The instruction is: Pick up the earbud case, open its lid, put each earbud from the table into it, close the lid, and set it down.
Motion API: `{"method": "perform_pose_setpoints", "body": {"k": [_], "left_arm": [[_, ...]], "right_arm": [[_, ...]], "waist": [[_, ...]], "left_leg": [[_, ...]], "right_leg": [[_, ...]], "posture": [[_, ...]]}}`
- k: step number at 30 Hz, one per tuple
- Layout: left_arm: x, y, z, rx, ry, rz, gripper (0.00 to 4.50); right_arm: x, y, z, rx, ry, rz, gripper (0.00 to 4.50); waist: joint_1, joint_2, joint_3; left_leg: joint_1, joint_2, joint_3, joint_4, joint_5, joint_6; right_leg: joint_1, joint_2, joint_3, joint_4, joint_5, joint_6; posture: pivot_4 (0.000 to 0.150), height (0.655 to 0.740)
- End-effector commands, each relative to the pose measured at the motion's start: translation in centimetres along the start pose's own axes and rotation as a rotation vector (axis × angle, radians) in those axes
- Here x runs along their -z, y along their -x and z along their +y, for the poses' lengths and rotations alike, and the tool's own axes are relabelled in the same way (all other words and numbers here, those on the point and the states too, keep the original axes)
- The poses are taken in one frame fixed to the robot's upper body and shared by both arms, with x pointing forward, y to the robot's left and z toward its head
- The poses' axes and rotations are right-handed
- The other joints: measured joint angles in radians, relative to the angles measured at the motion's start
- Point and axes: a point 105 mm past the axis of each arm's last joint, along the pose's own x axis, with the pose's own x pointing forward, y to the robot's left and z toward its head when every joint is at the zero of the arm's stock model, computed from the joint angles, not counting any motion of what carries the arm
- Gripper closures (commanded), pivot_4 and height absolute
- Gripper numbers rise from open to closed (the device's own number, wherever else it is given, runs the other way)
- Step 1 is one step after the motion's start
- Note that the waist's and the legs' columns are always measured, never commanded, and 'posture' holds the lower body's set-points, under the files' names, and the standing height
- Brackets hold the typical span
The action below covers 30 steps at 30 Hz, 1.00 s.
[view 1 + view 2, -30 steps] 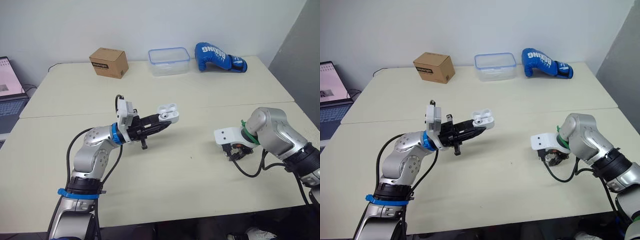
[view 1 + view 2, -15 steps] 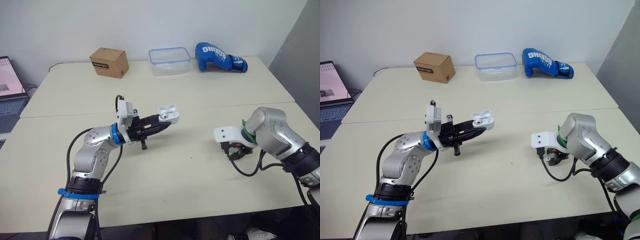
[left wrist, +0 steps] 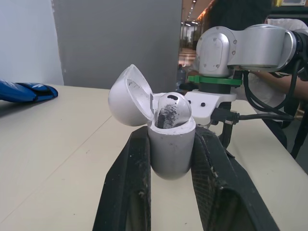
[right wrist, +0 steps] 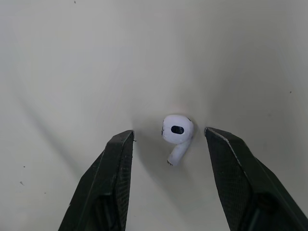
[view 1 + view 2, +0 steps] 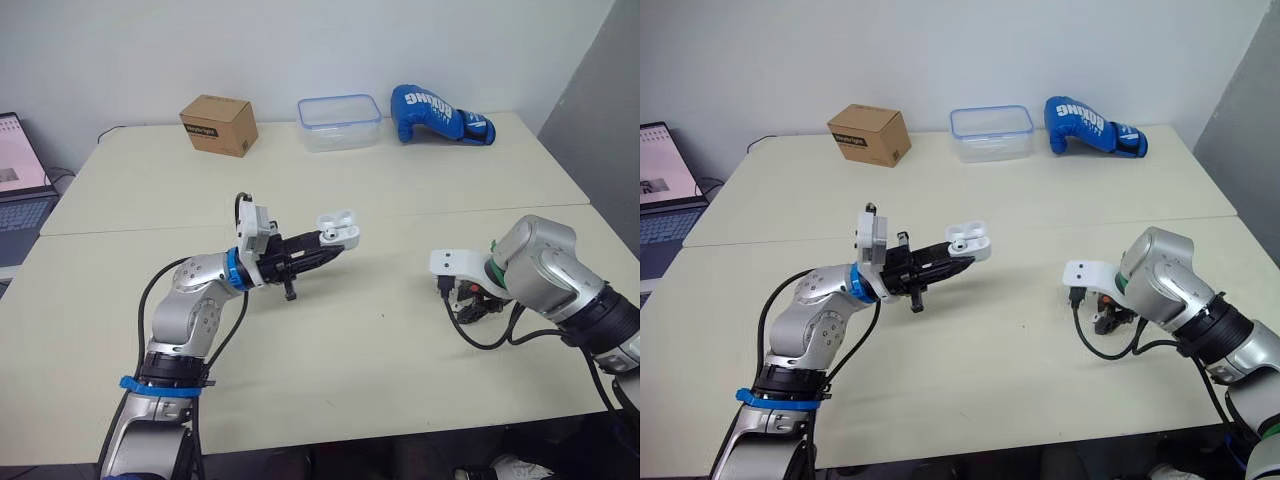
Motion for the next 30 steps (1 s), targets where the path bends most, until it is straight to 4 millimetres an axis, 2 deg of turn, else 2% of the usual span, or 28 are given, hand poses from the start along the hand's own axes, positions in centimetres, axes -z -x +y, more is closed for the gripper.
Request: {"method": "perform_pose_setpoints", "body": {"k": [1,30], "left_arm": [[-1.04,-0.55,-0.03,0.022,-0.048,-0.026,3.75],[-0.99,-0.92,-0.07,0.037,-0.041,-0.024,3.75]], "right_arm": [[-0.74,0.62,-0.11,0.023,-0.013,-0.022,2.08],[0.07,0.35,-0.53,0.048,-0.091,0.005,2.08]], "waist": [[0.0,0.0,0.0],[0.001,0.0,0.0]], "left_leg": [[0.0,0.0,0.0,0.0,0.0,0.0],[0.0,0.0,0.0,0.0,0.0,0.0]], "right_leg": [[0.0,0.0,0.0,0.0,0.0,0.0],[0.0,0.0,0.0,0.0,0.0,0.0]], "posture": [[0.15,0.7307],[0.15,0.7307]]}}
